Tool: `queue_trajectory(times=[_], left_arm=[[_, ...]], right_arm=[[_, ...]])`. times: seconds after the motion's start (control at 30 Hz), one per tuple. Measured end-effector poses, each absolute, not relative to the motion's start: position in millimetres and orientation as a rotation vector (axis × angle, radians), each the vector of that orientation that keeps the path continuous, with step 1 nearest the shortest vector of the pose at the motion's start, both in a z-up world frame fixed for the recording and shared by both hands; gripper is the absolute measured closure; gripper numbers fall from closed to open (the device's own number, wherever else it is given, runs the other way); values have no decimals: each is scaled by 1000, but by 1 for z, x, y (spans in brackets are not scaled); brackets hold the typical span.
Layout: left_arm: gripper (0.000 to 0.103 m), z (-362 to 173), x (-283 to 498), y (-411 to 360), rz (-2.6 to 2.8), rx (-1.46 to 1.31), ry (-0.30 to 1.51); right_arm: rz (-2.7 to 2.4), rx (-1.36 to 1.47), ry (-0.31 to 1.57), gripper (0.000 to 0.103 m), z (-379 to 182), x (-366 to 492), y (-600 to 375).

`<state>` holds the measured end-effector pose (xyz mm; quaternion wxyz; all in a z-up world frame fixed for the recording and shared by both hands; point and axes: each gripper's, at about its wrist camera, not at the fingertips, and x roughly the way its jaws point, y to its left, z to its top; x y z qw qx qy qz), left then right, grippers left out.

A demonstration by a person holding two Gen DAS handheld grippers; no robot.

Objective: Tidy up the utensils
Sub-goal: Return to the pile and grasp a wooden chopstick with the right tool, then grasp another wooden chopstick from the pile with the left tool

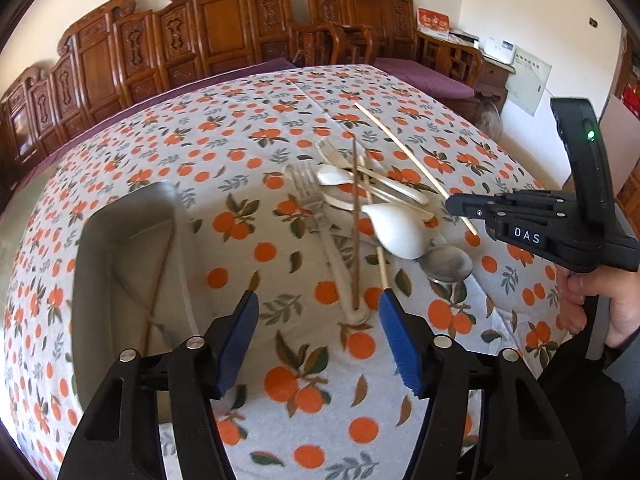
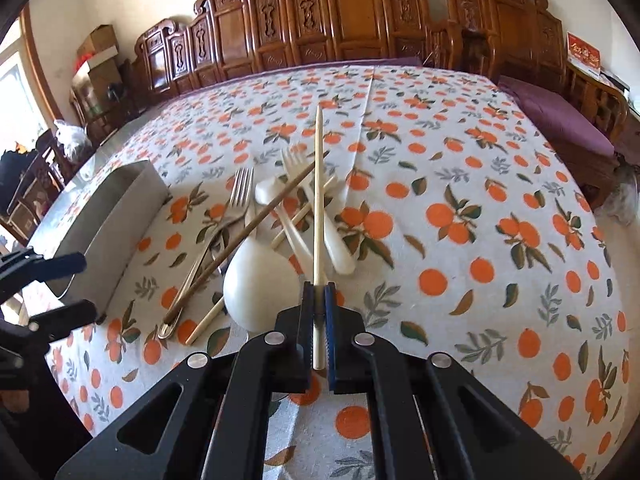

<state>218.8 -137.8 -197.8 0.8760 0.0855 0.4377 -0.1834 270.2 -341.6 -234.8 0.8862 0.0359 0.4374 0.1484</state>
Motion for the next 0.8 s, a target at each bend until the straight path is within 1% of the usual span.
queue_trajectory(times=[0.07,0.1,0.2,0.33,0.4,0.63,0.77,0.8], left_arm=[[50,-201,225,-146,-392,187,921],[55,-204,230,-151,-396,188,931],[64,-210,242,-162,-410,193,949],[71,-220,256,-176,-424,203,972],[83,-227,263,-181,-427,199,991],[92,-242,278,-192,-422,204,1030],[93,-246,283,-199,-417,219,1034],[95,-246,285,-199,-416,218,1035]], right_arm=[[299,87,903,97,-234,272,-346],[293,93,901,97,-234,274,-348],[283,107,900,97,-234,276,-351],[277,122,901,97,-235,280,-355],[281,129,899,97,-235,282,-355],[290,151,896,97,-235,287,-355],[293,155,896,97,-235,288,-355],[293,154,897,97,-235,288,-355]])
